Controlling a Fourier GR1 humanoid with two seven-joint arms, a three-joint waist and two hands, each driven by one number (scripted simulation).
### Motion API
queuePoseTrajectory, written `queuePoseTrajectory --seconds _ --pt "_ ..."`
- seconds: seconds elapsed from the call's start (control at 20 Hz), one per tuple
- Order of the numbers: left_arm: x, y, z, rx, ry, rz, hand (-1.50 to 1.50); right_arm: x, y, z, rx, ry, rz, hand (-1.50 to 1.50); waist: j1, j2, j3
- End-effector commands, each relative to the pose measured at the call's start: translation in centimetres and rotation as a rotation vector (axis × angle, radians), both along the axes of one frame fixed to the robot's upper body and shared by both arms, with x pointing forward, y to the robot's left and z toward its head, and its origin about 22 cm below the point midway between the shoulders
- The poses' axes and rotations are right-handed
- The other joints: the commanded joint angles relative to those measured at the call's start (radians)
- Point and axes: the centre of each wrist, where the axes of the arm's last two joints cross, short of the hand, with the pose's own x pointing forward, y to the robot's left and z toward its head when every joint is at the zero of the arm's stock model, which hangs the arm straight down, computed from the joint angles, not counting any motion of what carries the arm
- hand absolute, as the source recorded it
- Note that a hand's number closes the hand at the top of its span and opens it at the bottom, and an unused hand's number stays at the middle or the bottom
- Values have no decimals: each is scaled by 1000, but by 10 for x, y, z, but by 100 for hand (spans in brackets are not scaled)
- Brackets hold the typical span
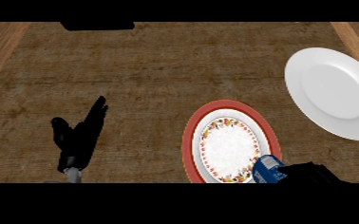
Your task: Pick the can from the plate and place it in the plate
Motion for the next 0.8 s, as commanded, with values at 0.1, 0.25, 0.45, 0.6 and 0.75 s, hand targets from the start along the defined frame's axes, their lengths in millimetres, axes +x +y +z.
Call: queuePoseTrajectory --seconds 0.1,0.25,0.45,0.6,0.75 --pt "-15 -20 -4 -22 54 -36 0 22 -39 0 223 -60 -148 150 22 7 -3" --pt "3 -7 -6 -12 52 -13 0 34 -66 2 286 -116 -149 150 13 8 -2" --pt "0 -6 -7 -12 63 -31 0 68 -119 -24 220 -138 -227 150 23 10 -4" --pt "14 -12 -8 -19 56 -27 0 92 -158 -17 228 -209 -308 150 19 13 -4" --pt "0 -18 -20 -3 55 -52 0 133 -186 -16 249 -204 -337 150 43 16 -5"
